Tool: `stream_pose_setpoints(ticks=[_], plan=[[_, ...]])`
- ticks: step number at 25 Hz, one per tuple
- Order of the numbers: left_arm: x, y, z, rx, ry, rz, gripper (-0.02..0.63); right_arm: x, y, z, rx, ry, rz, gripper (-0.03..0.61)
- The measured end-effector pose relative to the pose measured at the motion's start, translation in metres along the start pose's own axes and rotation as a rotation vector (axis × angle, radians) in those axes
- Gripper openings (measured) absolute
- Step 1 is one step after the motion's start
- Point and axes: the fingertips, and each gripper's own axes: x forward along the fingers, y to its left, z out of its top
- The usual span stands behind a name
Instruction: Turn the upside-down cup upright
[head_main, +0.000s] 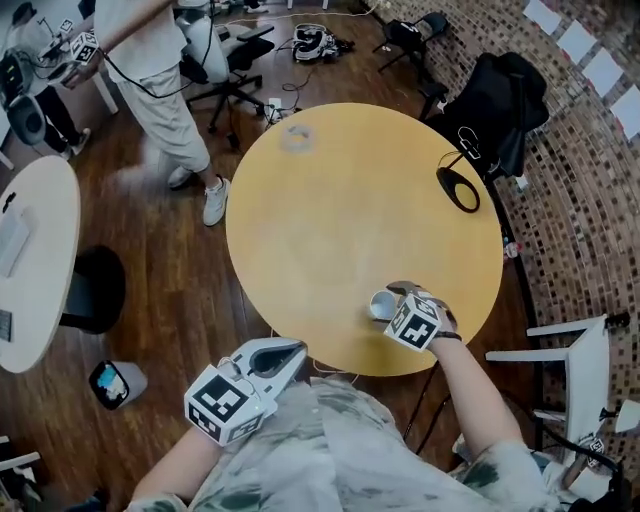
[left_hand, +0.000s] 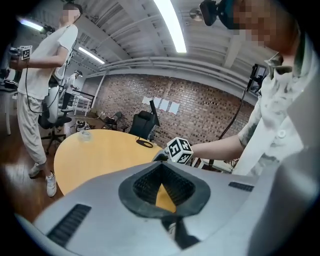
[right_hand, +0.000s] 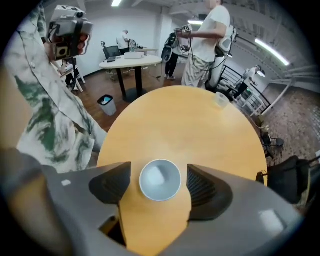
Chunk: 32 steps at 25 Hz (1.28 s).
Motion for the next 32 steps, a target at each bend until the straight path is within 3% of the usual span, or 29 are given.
stream_pose_setpoints(ticks=[5, 10, 14, 17, 23, 32], plan=[[-0.011, 0.021, -0.01, -0.047, -0.008, 0.014, 0.006, 0.027, 0.002, -0.005, -0.041, 0.138, 0.091, 0.38], [-0.013, 0.032, -0.009, -0.057, -0.013, 0.025, 0.006, 0.042, 0.0, -0.017, -0.09, 0.235, 0.113, 0.383], [-0.016, 0.039, -0.009, -0.064, -0.005, 0.032, 0.006, 0.048, 0.001, -0.017, -0.112, 0.251, 0.111, 0.367], [-0.014, 0.041, -0.008, -0.069, 0.001, 0.035, 0.006, 0.045, -0.002, -0.011, -0.1, 0.204, 0.088, 0.357], [-0.004, 0.035, -0.009, -0.056, 0.025, 0.028, 0.006, 0.034, -0.009, 0.003, 0.043, 0.002, 0.051, 0.351], [0.018, 0.012, -0.004, -0.052, 0.05, 0.028, 0.006, 0.028, -0.01, -0.025, 0.166, -0.139, 0.013, 0.348]])
